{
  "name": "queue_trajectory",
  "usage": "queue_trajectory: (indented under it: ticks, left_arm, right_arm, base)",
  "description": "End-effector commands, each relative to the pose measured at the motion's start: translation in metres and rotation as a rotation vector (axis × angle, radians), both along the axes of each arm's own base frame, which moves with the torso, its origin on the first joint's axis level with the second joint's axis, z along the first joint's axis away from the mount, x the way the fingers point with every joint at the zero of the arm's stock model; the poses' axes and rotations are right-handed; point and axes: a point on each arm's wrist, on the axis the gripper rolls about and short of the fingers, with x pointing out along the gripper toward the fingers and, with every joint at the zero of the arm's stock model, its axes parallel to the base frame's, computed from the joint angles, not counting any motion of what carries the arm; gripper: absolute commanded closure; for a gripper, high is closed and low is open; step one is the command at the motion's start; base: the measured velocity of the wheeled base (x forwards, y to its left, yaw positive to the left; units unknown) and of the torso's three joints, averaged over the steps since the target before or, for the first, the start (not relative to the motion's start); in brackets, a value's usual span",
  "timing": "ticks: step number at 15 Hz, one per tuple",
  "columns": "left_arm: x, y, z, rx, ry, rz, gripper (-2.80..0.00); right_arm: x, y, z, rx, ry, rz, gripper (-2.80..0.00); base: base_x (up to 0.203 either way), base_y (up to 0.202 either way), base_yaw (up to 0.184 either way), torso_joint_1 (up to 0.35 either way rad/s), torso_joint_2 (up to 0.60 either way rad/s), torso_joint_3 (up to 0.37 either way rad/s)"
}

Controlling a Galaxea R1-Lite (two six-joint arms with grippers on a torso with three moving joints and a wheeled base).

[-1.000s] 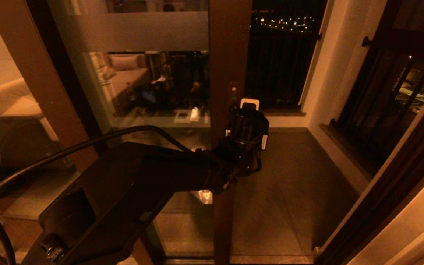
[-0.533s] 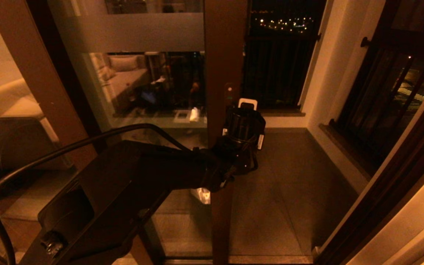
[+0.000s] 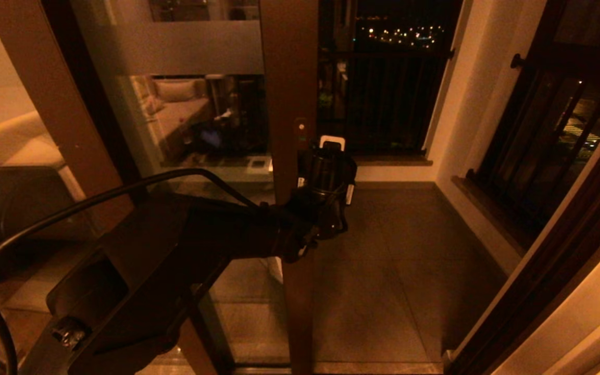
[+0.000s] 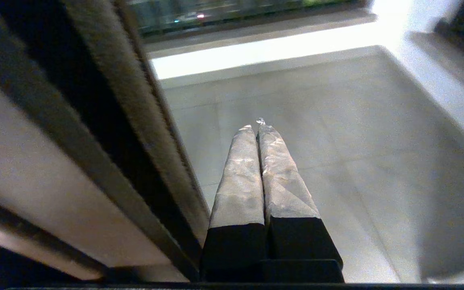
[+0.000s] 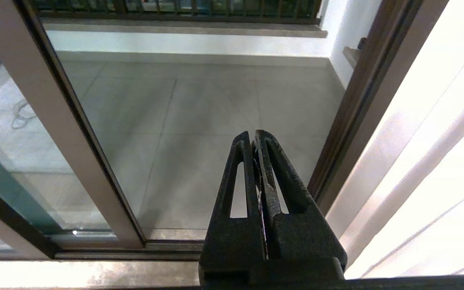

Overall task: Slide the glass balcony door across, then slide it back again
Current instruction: Open the slid door

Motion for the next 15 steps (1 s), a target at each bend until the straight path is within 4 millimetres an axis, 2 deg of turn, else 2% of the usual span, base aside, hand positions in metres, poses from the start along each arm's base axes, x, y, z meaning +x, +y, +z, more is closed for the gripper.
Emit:
queue_trajectory:
  ticks: [1,4,8,12,15]
  left_arm:
    - [0.006,0.007,0.001,-0.007,-0.008,0.009,0.0]
    - [0.015,0.02,0.0,-0.011,-0.012,0.043,0.0]
    - [0.031,0.04,0.006,-0.014,-0.153,0.092,0.0]
    - [0.025,0.041,0.004,0.017,-0.175,0.092,0.0]
    - [0.009,0.039,0.022,0.003,-0.185,0.063,0.0]
  right_arm:
    - [0.0,0.0,0.0,-0.001,0.002,-0.001,0.0]
    - [0.0,0.0,0.0,-0.001,0.002,0.0,0.0]
    - [0.0,0.0,0.0,-0.001,0.002,0.0,0.0]
    - [0.0,0.0,0.0,-0.001,0.002,0.001,0.0]
    - [0.0,0.0,0.0,-0.001,0.002,0.001,0.0]
  base:
    - [0.0,0.0,0.0,0.0,0.0,0.0]
    - [0.0,0.0,0.0,0.0,0.0,0.0]
    - [0.0,0.0,0.0,0.0,0.0,0.0]
    - [0.0,0.0,0.0,0.0,0.0,0.0]
    - [0.0,0.0,0.0,0.0,0.0,0.0]
